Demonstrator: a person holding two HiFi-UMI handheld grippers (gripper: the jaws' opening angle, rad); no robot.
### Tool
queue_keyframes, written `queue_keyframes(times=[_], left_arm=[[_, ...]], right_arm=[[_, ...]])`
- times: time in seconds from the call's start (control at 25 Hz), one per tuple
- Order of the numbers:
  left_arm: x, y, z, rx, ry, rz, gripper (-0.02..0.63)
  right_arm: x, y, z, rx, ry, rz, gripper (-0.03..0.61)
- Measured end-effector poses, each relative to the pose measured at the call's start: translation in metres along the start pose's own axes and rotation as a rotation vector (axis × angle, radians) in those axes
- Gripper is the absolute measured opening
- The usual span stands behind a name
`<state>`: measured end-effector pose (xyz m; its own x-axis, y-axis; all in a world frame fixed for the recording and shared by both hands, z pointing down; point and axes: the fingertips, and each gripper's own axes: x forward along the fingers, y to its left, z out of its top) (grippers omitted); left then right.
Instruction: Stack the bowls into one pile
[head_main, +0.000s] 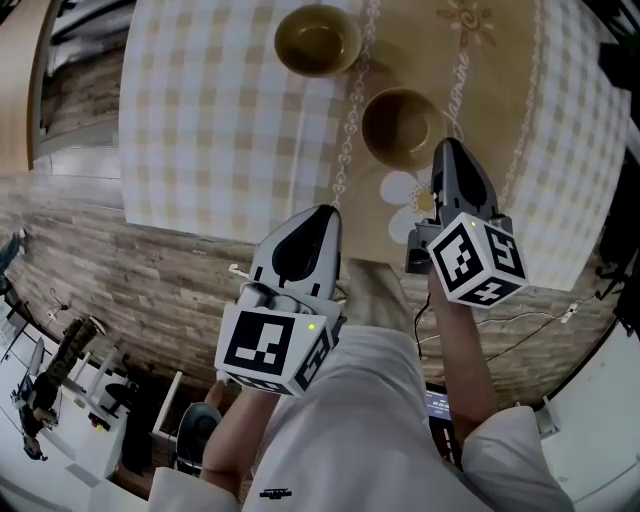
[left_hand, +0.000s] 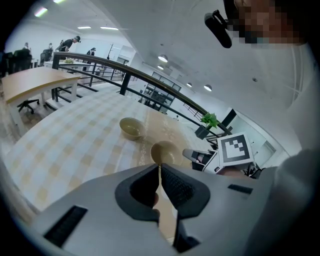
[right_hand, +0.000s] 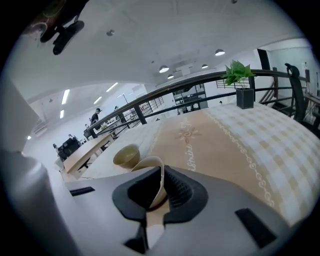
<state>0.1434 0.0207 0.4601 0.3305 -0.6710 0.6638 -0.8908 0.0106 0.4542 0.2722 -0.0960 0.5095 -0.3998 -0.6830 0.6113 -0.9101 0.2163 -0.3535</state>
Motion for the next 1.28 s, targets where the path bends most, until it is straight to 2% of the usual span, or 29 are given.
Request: queue_keyframes(times=[0.12, 0.28, 0.56, 0.84, 1.12, 1.28], left_arm=[[-0.002, -0.004, -0.004, 0.008, 0.011, 0.002, 0.031], [-0.012, -0.01, 0.007, 0.023, -0.003, 0.006, 0.031], [-0.041, 0.005, 0.039, 0.038, -0.043, -0.001, 0.031], [-0.071, 0.053, 0.07, 0.043, -0.053, -0.046, 0.031], [-0.105, 0.124, 0.103, 0.052, -0.067, -0.094, 0.031], [-0.125, 0.155, 0.115, 0.087, -0.055, -0.142, 0.031]], right_arm=[[-0.005, -0.006, 0.001, -0.017, 0.003, -0.026, 0.035], [-0.02, -0.004, 0.015, 0.016, -0.027, -0.029, 0.035], [-0.043, 0.039, 0.029, -0.016, -0.075, -0.013, 0.035], [-0.042, 0.102, 0.024, -0.012, -0.081, -0.051, 0.035], [-0.028, 0.178, 0.016, 0.011, -0.116, -0.1, 0.035], [-0.025, 0.214, 0.01, 0.027, -0.15, -0.141, 0.035]])
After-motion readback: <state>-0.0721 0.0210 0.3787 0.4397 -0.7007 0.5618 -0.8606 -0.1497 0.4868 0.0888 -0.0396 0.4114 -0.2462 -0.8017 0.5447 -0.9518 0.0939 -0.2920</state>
